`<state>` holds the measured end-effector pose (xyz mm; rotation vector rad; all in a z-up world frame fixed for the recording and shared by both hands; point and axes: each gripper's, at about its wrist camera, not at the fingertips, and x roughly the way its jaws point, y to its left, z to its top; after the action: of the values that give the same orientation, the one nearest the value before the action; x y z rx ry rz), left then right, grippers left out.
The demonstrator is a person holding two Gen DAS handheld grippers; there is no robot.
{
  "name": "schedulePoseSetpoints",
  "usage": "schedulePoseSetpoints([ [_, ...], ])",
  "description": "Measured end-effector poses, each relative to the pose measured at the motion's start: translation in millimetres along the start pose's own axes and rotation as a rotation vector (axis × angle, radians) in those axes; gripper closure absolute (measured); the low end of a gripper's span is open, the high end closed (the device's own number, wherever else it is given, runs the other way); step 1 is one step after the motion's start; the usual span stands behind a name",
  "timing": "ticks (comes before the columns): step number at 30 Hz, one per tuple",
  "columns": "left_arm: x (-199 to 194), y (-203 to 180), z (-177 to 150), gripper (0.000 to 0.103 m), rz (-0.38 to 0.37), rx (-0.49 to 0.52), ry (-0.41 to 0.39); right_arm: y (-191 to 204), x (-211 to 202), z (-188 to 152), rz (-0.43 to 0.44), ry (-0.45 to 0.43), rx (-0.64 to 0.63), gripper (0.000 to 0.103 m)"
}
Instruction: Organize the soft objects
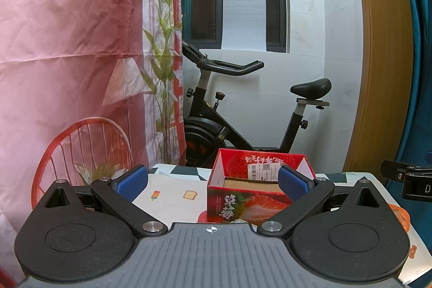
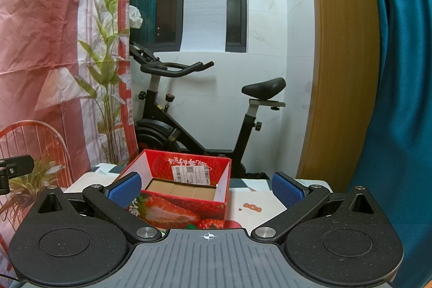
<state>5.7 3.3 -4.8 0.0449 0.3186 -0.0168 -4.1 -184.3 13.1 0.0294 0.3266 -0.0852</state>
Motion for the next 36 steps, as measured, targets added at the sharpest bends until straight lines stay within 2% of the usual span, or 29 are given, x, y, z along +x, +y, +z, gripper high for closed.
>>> schedulePoseSetpoints([
  [10, 2.3, 0.8, -4.1, 0.000, -0.001, -0.014, 0.016, -0.1, 0.6, -1.3, 0.011, 0.005, 0.007, 0.000],
  [17, 13.6, 6.3, -8.4, 0.000, 0.007, -0.049, 0.057, -4.4, 7.1, -8.1, 0.029, 0.022, 0.035, 0.000],
  [22, 35.7, 15.0, -20.4, 0.000, 0.029, -0.084, 0.127, -16.6, 27.2, -22.9, 0.073, 0.064, 0.120, 0.000],
  [26, 56.6, 26.2, -33.1, 0.000, 0.036, -0.116, 0.199, -19.3, 47.9, -41.6, 0.068, 0.084, 0.142, 0.000],
  [31, 84.5, 31.5, -52.6, 0.000, 0.053, -0.097, 0.280, -15.4, 70.7, -67.1, 0.055, 0.041, 0.144, 0.000],
  [36, 107.7, 34.0, -73.9, 0.000, 0.008, -0.101, 0.367, -12.7, 93.8, -94.9, 0.055, 0.004, 0.158, 0.000],
])
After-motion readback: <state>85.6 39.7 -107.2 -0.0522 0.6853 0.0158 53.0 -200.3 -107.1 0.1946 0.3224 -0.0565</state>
